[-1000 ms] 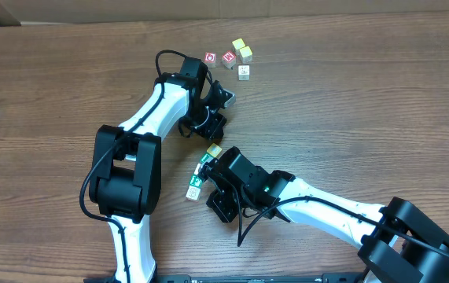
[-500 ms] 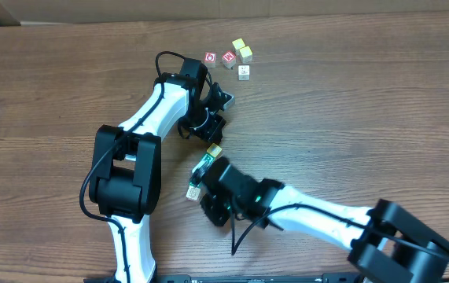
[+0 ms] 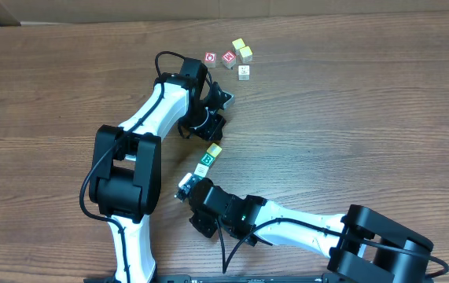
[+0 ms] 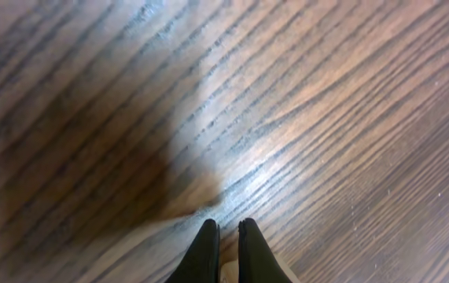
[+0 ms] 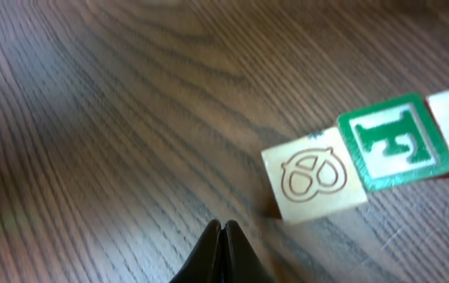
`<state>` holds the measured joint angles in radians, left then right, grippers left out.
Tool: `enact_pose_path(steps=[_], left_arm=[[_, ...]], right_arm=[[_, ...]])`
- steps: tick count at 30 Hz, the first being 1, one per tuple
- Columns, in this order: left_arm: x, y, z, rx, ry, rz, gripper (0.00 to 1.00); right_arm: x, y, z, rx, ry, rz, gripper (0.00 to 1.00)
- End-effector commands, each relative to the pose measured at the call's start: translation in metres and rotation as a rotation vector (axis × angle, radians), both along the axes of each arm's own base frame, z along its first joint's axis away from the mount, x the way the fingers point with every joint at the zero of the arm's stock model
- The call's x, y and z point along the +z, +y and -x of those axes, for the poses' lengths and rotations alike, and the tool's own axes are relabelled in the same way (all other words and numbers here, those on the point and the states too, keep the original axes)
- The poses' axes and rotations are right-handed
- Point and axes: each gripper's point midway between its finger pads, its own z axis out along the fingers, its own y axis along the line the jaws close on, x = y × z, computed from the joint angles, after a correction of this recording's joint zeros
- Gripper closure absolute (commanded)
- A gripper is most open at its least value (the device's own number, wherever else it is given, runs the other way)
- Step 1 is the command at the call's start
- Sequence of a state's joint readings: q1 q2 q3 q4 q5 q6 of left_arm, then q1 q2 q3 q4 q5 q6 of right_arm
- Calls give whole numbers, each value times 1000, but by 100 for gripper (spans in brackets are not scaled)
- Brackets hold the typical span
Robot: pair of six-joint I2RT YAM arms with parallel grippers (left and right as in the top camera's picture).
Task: Flip 5 blocks
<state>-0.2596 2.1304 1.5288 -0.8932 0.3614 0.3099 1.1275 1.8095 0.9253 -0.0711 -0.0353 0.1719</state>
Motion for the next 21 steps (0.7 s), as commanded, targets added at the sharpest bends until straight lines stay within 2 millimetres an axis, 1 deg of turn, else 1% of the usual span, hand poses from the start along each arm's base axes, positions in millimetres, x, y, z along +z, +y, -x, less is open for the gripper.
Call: enact_pose_path(steps=[1, 4, 8, 10, 21], left_arm=[[4, 0, -7, 44, -7, -1, 96], [4, 0, -6, 44, -3, -2, 96], [3, -1, -6, 54, 1, -8, 96], [2, 1, -6, 69, -2, -38, 96], [-1, 1, -3, 60, -2, -79, 96]], right_arm=[[-12, -2, -3, -16, -7, 22, 96], [-17, -2, -3, -15, -4, 28, 96], [-15, 1, -3, -11, -2, 17, 96], [-16, 1, -3, -12, -2, 17, 96], [-15, 2, -3, -12, -5, 12, 96]])
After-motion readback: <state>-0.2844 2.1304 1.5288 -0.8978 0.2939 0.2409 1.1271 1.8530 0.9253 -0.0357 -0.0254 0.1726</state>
